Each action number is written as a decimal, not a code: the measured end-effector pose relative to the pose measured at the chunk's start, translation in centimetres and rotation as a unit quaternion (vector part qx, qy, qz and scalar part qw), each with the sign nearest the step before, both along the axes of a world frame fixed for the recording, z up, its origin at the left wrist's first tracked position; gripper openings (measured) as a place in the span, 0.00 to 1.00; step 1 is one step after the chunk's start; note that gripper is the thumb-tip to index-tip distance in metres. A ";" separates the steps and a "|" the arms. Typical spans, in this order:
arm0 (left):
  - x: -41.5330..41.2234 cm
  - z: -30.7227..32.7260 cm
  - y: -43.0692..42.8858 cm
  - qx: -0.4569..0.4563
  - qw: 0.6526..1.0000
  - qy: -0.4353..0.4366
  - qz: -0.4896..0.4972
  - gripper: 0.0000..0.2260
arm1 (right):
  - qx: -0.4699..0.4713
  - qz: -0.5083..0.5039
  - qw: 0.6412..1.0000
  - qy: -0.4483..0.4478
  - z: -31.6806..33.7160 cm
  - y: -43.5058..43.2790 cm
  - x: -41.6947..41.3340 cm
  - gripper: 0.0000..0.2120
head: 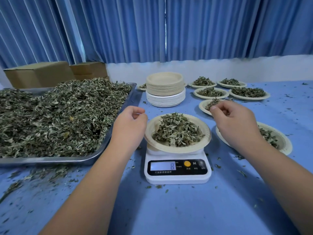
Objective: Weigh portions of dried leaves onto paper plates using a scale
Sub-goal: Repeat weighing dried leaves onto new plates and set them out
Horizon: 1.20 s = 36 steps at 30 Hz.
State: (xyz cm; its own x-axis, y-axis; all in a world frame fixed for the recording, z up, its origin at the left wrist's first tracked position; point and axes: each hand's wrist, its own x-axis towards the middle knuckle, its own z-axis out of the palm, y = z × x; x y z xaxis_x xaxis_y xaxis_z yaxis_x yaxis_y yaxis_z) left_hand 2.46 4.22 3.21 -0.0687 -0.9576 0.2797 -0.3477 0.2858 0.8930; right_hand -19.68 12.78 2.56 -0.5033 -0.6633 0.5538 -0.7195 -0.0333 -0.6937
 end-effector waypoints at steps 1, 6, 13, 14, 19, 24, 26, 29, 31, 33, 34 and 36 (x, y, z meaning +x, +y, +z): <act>0.0 0.0 0.1 -0.006 1.000 -0.004 -0.003 0.06 | 0.008 -0.001 1.000 0.000 0.0 0.0 0.0 0.12; 0.0 0.4 1.4 -0.130 0.987 -0.065 -0.069 0.07 | 0.033 0.010 0.999 0.014 -0.2 -0.1 0.3 0.10; -0.8 2.3 0.9 -0.193 0.959 -0.155 -0.139 0.08 | 0.029 0.032 0.999 0.013 -0.1 -0.1 0.3 0.11; -0.9 2.9 0.4 -0.188 0.953 -0.180 -0.153 0.08 | 0.029 0.032 0.999 0.015 -0.1 -0.1 0.2 0.11; -1.9 5.0 -1.5 -0.111 0.892 -0.371 -0.233 0.13 | 0.013 0.037 0.999 0.009 0.0 -0.3 0.1 0.10; -2.7 5.2 -1.8 -0.053 0.884 -0.383 -0.262 0.09 | 0.019 0.067 0.998 0.010 0.0 -0.3 0.3 0.10; -3.0 4.9 -1.8 -0.053 0.887 -0.381 -0.257 0.09 | 0.016 0.074 0.997 0.009 -0.1 -0.3 0.4 0.10; -3.2 4.5 -1.9 -0.063 0.888 -0.386 -0.244 0.09 | 0.014 0.069 0.997 0.012 -0.1 -0.2 0.4 0.10; -3.3 4.2 -1.9 -0.075 0.892 -0.378 -0.237 0.10 | 0.012 0.064 0.998 0.012 0.0 -0.2 0.3 0.10; -3.2 3.9 -1.9 -0.090 0.899 -0.362 -0.230 0.10 | 0.012 0.060 0.998 0.014 0.0 -0.2 0.3 0.10; -3.2 3.9 -1.9 -0.095 0.902 -0.354 -0.229 0.10 | 0.013 0.057 0.998 0.016 0.1 -0.1 0.3 0.10; -3.0 3.8 -1.9 -0.096 0.908 -0.335 -0.232 0.10 | 0.011 0.049 0.999 0.018 0.1 -0.1 0.3 0.10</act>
State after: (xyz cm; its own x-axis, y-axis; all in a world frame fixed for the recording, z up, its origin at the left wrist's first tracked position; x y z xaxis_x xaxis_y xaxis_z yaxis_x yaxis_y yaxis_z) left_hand -0.55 2.36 6.98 -0.6682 -0.7206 0.1848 -0.5973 0.6678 0.4442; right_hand -19.42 12.69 2.66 -0.4144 -0.7206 0.5558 -0.7383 -0.0908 -0.6683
